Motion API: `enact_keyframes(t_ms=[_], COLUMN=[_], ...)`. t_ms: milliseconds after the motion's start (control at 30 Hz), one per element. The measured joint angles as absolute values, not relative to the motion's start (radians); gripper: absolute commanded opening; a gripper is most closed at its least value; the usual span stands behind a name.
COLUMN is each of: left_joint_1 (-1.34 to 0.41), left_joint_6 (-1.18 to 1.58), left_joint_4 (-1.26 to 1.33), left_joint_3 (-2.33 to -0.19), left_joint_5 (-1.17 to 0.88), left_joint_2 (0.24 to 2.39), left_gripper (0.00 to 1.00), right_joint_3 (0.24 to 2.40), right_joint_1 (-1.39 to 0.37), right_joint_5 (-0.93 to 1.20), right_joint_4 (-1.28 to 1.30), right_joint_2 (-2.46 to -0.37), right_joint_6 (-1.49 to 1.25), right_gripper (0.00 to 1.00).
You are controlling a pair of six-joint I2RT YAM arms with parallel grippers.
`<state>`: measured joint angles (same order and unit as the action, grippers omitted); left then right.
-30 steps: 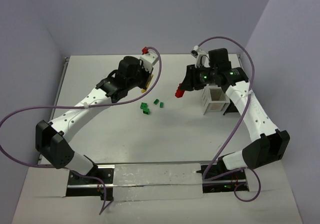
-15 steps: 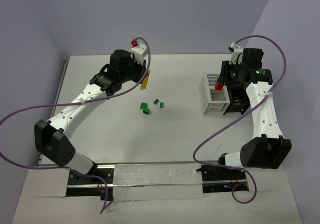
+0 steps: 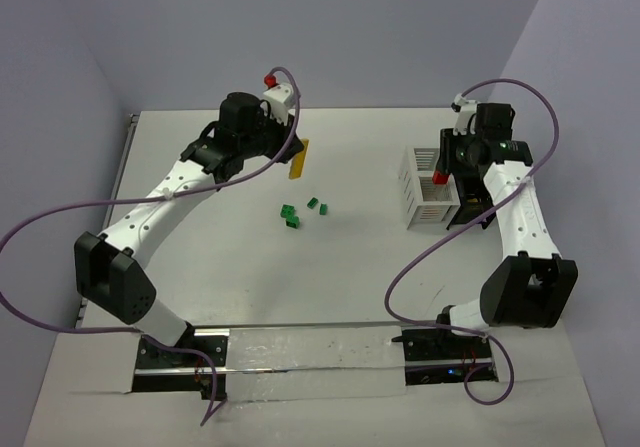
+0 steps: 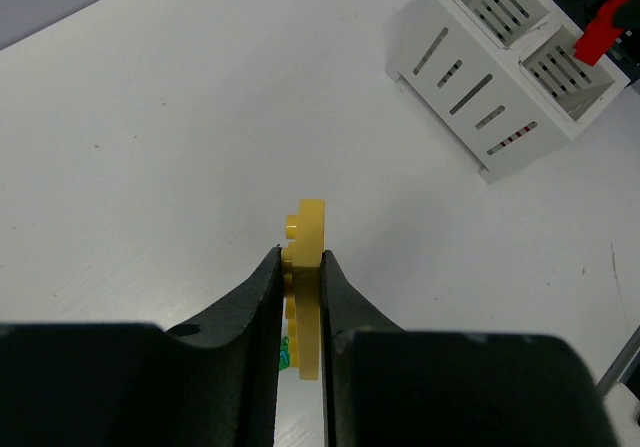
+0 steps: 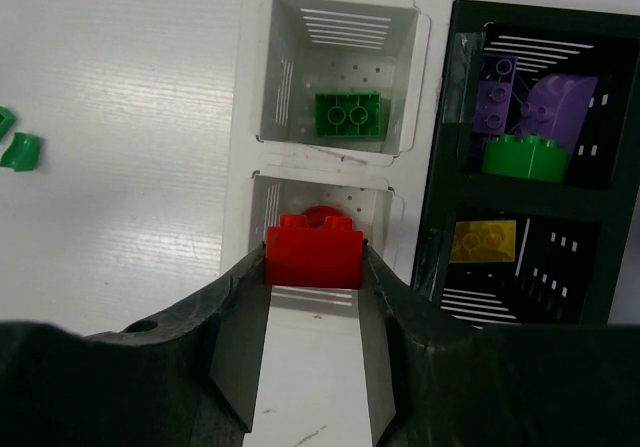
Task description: Sort the legos into containers by color
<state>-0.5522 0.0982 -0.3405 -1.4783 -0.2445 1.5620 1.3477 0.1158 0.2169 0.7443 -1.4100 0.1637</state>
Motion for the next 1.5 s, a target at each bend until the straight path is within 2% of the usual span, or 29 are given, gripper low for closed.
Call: enact_keyframes(t_ms=[167, 233, 300, 333, 367, 467, 533, 667, 867, 1033, 1200, 1333, 1500], left_joint_1=[-0.549, -0.545, -0.54, -0.539, -0.536, -0.53, -0.524, -0.505, -0.479, -0.443, -0.381, -0.384, -0.413], left_joint_6=[0.106, 0.115, 0.122, 0.125, 0.127, 0.135, 0.141, 0.162, 0.283, 0.529, 0.86, 0.966, 0.933], left_joint_4=[-0.341, -0.34, -0.341, -0.341, -0.34, -0.34, -0.339, -0.335, -0.258, -0.068, 0.212, 0.379, 0.481], left_joint_3=[-1.488, -1.496, -1.501, -1.506, -1.511, -1.519, -1.52, -1.52, -1.515, -1.443, -1.311, -1.27, -1.252], left_joint_5=[-0.274, -0.287, -0.3, -0.306, -0.312, -0.328, -0.347, -0.411, -0.556, -0.683, -0.794, -0.891, -1.005], left_joint_2=[1.579, 1.586, 1.591, 1.594, 1.597, 1.604, 1.606, 1.606, 1.609, 1.609, 1.627, 1.657, 1.648], left_gripper=[0.0, 0.0, 0.0, 0.0, 0.0, 0.0, 0.0, 0.0, 0.0, 0.0, 0.0, 0.0, 0.0], right_joint_3=[1.319, 1.307, 1.291, 1.282, 1.272, 1.245, 1.236, 1.241, 1.309, 1.343, 1.343, 1.378, 1.53], right_joint_1=[0.116, 0.116, 0.116, 0.116, 0.116, 0.116, 0.116, 0.116, 0.108, 0.035, -0.138, -0.196, -0.205], right_joint_5=[0.218, 0.218, 0.22, 0.222, 0.223, 0.224, 0.228, 0.278, 0.478, 0.651, 0.751, 0.83, 0.904], right_joint_4=[0.726, 0.721, 0.716, 0.714, 0.711, 0.706, 0.708, 0.717, 0.755, 0.687, 0.59, 0.563, 0.571], right_joint_2=[-1.411, -1.413, -1.415, -1.415, -1.415, -1.415, -1.415, -1.411, -1.369, -1.295, -1.277, -1.345, -1.451], right_joint_6=[0.173, 0.175, 0.178, 0.178, 0.179, 0.181, 0.183, 0.18, 0.171, 0.109, 0.012, -0.05, -0.072], right_gripper=[0.05, 0.11, 0.36, 0.56, 0.62, 0.89, 0.99, 1.0, 1.0, 0.99, 0.95, 0.8, 0.63])
